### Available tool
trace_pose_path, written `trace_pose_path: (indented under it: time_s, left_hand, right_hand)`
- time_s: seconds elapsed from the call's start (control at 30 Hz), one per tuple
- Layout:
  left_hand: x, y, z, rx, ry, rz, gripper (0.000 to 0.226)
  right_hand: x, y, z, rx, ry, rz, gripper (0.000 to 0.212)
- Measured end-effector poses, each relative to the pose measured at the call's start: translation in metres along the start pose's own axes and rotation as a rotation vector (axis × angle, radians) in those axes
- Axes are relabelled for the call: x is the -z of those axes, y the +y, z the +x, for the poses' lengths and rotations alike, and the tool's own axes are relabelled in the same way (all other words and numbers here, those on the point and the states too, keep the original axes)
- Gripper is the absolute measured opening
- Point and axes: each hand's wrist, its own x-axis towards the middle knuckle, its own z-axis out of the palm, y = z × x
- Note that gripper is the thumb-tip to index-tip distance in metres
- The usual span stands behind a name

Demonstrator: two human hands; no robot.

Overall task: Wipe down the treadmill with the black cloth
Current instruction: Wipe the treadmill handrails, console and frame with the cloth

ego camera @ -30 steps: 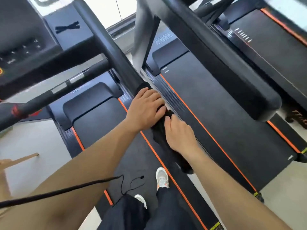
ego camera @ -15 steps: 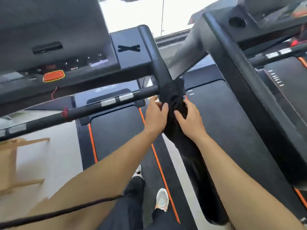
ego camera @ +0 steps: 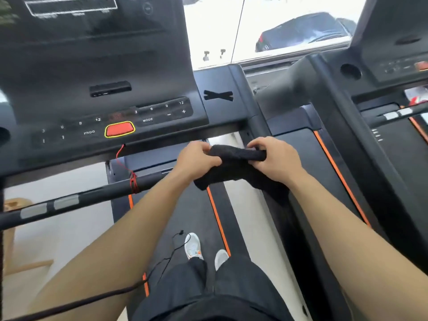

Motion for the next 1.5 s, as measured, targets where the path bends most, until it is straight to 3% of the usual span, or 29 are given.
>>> trace_pose_path:
  time_s: [0.17,0.27,0.33,0.4,0.53,0.6,0.73,0.77,0.83,0.9,0.97,1.03,1.1,1.17,1.27,1.33,1.4,1.5]
  left_hand:
    - [0.002,0.002,0.021,-0.084,0.404,0.144,0.050]
    - [-0.032,-0.004,0.023,-0.300,0.453,0.340,0.058]
    - [-0.059,-0.014,0.030,-0.349,0.323,0.544,0.060]
    - [-0.081,-0.025,0.043,-0.318,0.200,0.748,0.062]
    - [-0.096,-0.027,0.070,-0.221,0.151,0.949,0.041]
    - [-0.089,-0.021,0.088,-0.150,0.029,0.923,0.028]
    - [-0.062,-0.015,0.124,0.006,-0.536,0.594,0.027]
    - [-0.058,-0.014,0.129,0.060,-0.623,0.535,0.029]
    - [-0.056,-0.014,0.131,0.081,-0.639,0.521,0.029]
    - [-0.061,-0.016,0.118,0.007,-0.495,0.607,0.026]
    - [-0.075,-0.031,0.098,-0.159,-0.108,0.820,0.024]
    - [-0.087,-0.053,0.079,-0.365,0.241,1.034,0.029]
    - [-0.091,-0.068,0.074,-0.425,0.357,1.106,0.038]
    - [-0.082,-0.061,0.077,-0.327,0.217,1.048,0.033]
    - [-0.052,-0.034,0.088,-0.061,-0.189,0.802,0.023]
    - [-0.037,-0.024,0.094,0.048,-0.404,0.661,0.027]
    - [-0.034,-0.028,0.092,0.054,-0.385,0.673,0.029]
    - [-0.054,-0.060,0.070,-0.192,0.068,0.943,0.023]
  right_hand:
    - [-0.003,-0.010,0.050,-0.010,-0.008,-0.309,0.052]
    - [-0.025,-0.010,0.050,0.047,0.041,-0.426,0.072]
    - [-0.037,-0.004,0.039,0.222,0.028,-0.347,0.074]
    - [-0.052,0.004,0.031,0.346,-0.097,-0.373,0.065]
    - [-0.081,0.008,0.057,0.365,-0.178,-0.564,0.034]
    - [-0.083,0.002,0.081,0.364,-0.275,-0.594,0.021]
    - [-0.066,-0.012,0.120,0.375,-0.756,-0.536,0.026]
    - [-0.061,-0.017,0.126,0.335,-0.879,-0.508,0.027]
    - [-0.058,-0.020,0.132,0.288,-0.983,-0.457,0.030]
    - [-0.063,-0.015,0.124,0.306,-0.852,-0.470,0.026]
    - [-0.080,0.000,0.103,0.383,-0.475,-0.509,0.014]
    - [-0.101,0.010,0.078,0.456,-0.133,-0.547,0.019]
    - [-0.107,0.009,0.065,0.480,0.046,-0.523,0.024]
    - [-0.097,-0.002,0.079,0.465,-0.164,-0.538,0.021]
    - [-0.076,-0.027,0.120,0.364,-0.791,-0.437,0.029]
    - [-0.074,-0.039,0.134,0.315,-0.995,-0.394,0.038]
    - [-0.078,-0.040,0.127,0.325,-0.908,-0.405,0.035]
    - [-0.101,-0.027,0.086,0.466,-0.324,-0.534,0.019]
